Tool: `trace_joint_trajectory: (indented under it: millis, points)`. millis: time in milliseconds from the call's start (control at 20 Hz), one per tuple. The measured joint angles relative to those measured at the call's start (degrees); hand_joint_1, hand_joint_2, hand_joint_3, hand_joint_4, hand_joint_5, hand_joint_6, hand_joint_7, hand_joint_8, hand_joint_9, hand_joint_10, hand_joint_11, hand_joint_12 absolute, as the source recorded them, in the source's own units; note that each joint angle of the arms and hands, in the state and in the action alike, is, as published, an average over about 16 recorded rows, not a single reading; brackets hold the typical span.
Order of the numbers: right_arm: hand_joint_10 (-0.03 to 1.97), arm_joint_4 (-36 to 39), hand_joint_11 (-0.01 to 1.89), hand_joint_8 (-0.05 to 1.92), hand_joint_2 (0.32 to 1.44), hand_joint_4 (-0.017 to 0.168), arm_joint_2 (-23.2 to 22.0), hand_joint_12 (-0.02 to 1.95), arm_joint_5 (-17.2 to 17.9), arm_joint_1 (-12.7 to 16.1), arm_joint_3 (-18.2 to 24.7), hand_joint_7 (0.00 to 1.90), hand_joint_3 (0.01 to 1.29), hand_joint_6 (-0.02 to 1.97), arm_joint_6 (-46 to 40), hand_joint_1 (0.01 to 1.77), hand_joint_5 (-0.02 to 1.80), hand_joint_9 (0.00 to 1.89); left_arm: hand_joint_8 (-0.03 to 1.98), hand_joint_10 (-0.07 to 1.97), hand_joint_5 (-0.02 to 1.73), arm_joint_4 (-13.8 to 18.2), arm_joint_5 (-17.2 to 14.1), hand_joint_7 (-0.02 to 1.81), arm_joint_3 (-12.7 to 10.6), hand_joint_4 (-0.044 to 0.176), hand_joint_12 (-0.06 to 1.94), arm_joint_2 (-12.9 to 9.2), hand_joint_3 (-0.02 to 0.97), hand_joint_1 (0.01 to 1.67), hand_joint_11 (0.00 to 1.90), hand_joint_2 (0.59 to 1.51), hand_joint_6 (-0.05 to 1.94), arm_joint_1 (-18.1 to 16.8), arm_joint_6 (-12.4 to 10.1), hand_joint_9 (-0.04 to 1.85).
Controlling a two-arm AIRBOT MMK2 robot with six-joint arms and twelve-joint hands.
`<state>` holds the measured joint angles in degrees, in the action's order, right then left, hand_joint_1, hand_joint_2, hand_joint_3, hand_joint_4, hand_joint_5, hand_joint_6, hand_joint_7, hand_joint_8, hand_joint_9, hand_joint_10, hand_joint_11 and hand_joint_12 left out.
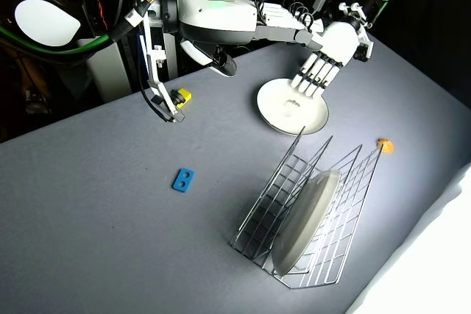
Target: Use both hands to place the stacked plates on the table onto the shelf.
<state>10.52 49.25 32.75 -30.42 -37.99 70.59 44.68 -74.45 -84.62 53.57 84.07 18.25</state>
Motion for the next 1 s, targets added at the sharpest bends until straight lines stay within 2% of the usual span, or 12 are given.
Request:
trace_joint_trajectory:
  millis: [650,1000]
  points:
    - [0.00,0.0,0.01,0.01,0.96,0.004,0.0,0.20,0.0,-0.4,0.0,0.02,0.01,0.03,0.2,0.90,0.01,0.02,-0.01,0.00,0.00,-3.8,0.5,0.02,4.7,-0.002,-0.02,-0.2,0.015,0.02,0.01,1.083,-0.01,4.4,0.8,0.02]
    - [0.00,0.0,0.01,0.01,0.97,0.004,0.0,0.17,0.0,-0.6,0.1,0.02,0.01,0.03,0.2,0.87,0.01,0.02,-0.01,0.00,0.00,-4.6,-0.8,0.02,5.5,-0.003,0.00,-1.0,0.014,0.02,0.01,1.084,0.00,3.4,1.3,0.02]
